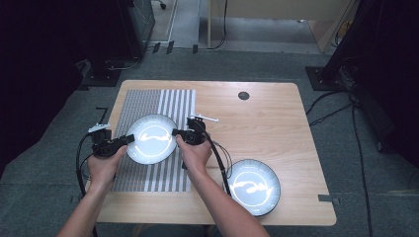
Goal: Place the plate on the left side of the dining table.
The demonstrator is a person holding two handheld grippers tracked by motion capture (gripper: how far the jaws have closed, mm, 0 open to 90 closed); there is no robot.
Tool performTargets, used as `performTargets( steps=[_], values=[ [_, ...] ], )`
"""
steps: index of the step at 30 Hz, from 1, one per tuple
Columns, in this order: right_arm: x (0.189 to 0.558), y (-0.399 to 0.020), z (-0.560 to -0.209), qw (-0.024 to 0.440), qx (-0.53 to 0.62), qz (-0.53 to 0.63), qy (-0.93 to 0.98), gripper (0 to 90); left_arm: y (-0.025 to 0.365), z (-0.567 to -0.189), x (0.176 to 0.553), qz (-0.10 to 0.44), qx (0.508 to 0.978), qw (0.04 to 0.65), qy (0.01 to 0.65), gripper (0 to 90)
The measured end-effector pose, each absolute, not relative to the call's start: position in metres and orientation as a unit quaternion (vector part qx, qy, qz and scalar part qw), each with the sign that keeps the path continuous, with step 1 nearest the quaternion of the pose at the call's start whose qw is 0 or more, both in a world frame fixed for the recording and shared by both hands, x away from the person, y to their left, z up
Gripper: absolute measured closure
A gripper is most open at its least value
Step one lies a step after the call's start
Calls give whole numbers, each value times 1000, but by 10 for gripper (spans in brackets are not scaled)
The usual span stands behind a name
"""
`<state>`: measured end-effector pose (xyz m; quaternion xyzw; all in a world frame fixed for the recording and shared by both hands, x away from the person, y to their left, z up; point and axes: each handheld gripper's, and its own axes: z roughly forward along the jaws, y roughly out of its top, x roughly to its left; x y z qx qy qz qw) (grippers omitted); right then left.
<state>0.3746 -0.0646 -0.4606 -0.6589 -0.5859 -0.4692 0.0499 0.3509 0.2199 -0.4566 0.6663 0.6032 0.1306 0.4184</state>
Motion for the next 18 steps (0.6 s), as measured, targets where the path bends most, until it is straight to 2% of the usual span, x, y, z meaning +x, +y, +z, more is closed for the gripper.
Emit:
performTargets(
  steps=[11,18],
  values=[
    [409,-56,-482,50,-664,-454,-592,848,224,-479,382,119,645,406,636,764],
    [424,-52,-498,67,-665,-455,-588,848,226,-486,394,125,639,395,648,770]
  ],
)
